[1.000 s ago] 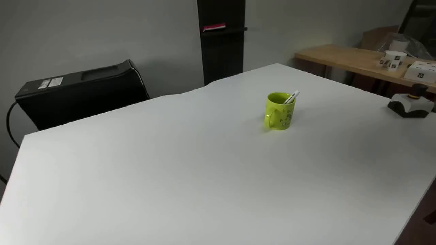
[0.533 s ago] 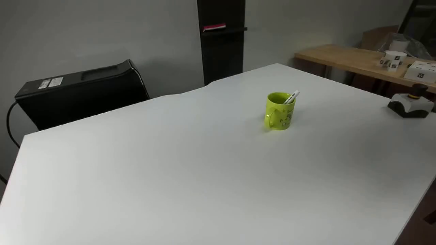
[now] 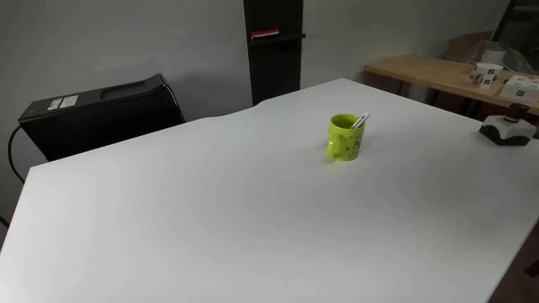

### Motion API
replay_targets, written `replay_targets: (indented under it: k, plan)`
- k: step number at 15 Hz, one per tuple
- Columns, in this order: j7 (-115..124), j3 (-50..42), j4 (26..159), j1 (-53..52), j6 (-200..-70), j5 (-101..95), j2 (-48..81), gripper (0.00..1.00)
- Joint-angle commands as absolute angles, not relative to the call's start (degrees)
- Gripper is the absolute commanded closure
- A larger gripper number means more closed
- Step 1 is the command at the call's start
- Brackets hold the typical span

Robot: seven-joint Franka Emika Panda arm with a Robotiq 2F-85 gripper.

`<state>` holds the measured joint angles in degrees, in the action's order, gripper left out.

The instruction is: Pick up the marker from the cup and put it on the table

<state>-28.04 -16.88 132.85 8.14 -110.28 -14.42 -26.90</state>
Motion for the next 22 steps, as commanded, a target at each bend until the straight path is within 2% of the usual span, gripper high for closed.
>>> replay_targets:
  k: [1,14,22]
  plan:
    - [-29.6,-18.69,129.31,6.38,-115.15,-7.72,-19.99,0.0]
    - [-21.27,-11.35,131.56,6.64,-132.56,-2.6,-5.39,0.0]
    - [-21.33,-9.73,131.59,7.13,-131.55,-3.48,-3.61,0.0]
